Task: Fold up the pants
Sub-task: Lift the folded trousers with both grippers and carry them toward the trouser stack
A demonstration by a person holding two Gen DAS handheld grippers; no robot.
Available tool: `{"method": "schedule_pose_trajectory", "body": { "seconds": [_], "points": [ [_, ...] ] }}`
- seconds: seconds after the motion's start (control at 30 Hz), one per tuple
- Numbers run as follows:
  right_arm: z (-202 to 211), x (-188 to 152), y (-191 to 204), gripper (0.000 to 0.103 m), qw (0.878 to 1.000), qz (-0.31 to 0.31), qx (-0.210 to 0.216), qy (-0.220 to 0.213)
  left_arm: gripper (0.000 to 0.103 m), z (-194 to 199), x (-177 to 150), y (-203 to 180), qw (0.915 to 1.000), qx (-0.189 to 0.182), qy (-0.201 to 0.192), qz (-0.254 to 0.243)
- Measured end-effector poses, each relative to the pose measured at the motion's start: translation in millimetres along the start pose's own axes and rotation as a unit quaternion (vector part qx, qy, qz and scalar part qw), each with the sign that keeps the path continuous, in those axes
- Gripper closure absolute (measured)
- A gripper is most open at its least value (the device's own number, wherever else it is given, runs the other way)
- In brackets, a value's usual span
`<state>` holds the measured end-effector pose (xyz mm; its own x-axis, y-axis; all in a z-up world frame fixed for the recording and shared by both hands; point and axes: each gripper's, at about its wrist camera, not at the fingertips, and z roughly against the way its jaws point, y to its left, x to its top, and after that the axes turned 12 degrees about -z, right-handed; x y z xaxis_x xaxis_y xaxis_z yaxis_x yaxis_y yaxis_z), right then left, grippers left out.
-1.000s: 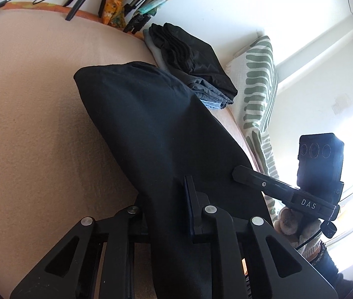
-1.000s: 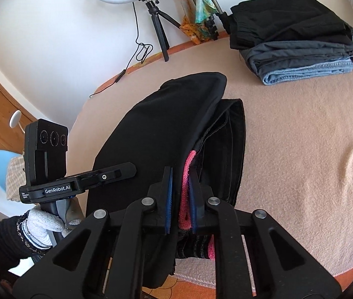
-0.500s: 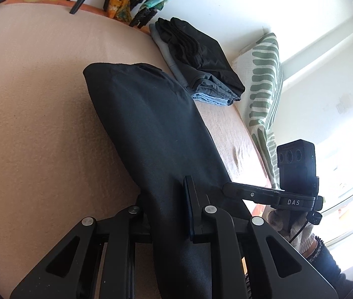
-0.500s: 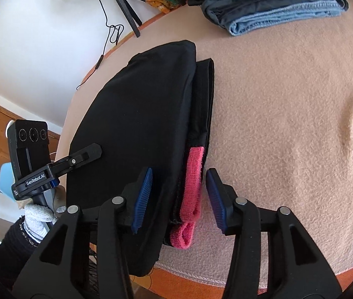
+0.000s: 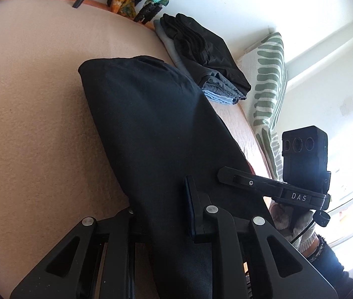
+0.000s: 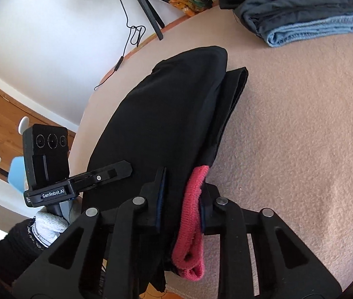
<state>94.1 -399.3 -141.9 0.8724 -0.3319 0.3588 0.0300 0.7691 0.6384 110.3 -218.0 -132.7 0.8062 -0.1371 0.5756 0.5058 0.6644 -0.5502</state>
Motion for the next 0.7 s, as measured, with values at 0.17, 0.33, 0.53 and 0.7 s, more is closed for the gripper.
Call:
{"method": "schedule_pose_trajectory", "body": {
  "seconds": [0.17,0.33,0.53,0.7],
  "points": [
    [17.3,-2.9,25.0,0.083,0.998,0.036,-0.025,-0.033,0.09,10.5,6.2,-11.5,0.9997,-0.002,-0.016,-0.018],
    [43.6,4.7,38.8,0.083,0.996,0.056,-0.035,-0.062,0.09,19.6,24.5,-30.5,0.9982,-0.011,-0.033,-0.049],
    [71.6,28.3,46.7,0.083,0.991,0.071,-0.051,-0.102,0.09,13.0,59.6,-48.8,0.9956,-0.018,-0.051,-0.076],
    [99.9,59.6,40.4,0.083,0.987,0.074,-0.061,-0.129,0.09,0.0,98.1,-71.7,0.9911,-0.019,-0.063,-0.116]
  ]
}}
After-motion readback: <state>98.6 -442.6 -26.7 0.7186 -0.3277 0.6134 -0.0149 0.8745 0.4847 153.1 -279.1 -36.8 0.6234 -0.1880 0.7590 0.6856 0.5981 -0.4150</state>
